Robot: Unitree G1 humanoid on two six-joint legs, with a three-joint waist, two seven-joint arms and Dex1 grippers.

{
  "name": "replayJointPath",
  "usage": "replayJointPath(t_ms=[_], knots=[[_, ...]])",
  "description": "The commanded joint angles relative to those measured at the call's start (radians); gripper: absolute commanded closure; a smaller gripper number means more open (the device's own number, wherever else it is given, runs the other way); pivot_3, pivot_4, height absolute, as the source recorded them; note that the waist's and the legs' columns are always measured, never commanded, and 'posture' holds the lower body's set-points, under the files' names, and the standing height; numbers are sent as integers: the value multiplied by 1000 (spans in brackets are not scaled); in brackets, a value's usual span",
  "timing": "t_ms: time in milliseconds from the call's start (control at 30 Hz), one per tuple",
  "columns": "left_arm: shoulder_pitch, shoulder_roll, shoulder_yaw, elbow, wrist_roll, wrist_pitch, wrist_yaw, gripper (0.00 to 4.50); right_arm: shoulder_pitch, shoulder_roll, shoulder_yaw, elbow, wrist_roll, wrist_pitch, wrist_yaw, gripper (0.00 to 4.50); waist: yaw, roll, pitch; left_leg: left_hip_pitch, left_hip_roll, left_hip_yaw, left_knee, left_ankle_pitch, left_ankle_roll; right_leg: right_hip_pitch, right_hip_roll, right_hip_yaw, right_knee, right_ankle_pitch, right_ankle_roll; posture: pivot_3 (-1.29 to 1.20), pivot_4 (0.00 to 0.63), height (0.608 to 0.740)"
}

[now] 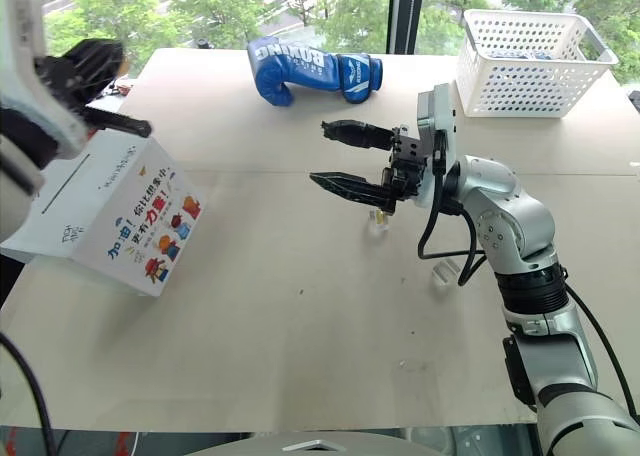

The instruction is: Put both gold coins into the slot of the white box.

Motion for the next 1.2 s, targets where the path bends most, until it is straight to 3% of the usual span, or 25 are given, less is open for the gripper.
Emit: replayJointPath(t_ms=[33,167,467,700,933,1200], knots=[[154,6,195,-47,60,73,-63,4500,-30,12,-20,3,-9,-29,31,722,0,0,1,0,0,-1,0,0,-1,0,0,-1,1,0,0,0,150,704],[353,-47,299,-79,250,0,-229,4500,-38,29,-30,12,-14,-30,32,722,5,1,1,0,-1,-1,0,1,-3,0,0,-2,1,0,0,0,150,704],[596,-290,312,-106,536,-319,-543,4500,-27,22,-47,-7,-17,-13,18,722,4,1,1,0,0,1,0,1,-5,-2,-1,0,3,0,-1,0,150,704],[629,-387,311,-55,632,-424,-641,4500,-20,22,-51,-17,-23,-14,7,722,4,1,1,0,-1,1,0,1,-5,-2,-7,0,4,0,-1,0,150,704],[634,-410,298,5,699,-458,-706,4500,-10,24,-56,-26,-26,-18,-5,722,4,1,1,0,-1,0,0,1,-5,-2,-7,0,6,0,-1,0,150,704],[619,-445,286,36,684,-420,-727,4500,-4,24,-61,-34,-24,-21,-15,722,1,2,0,1,-1,1,1,1,-5,-3,-8,1,10,0,-1,0,150,704]])
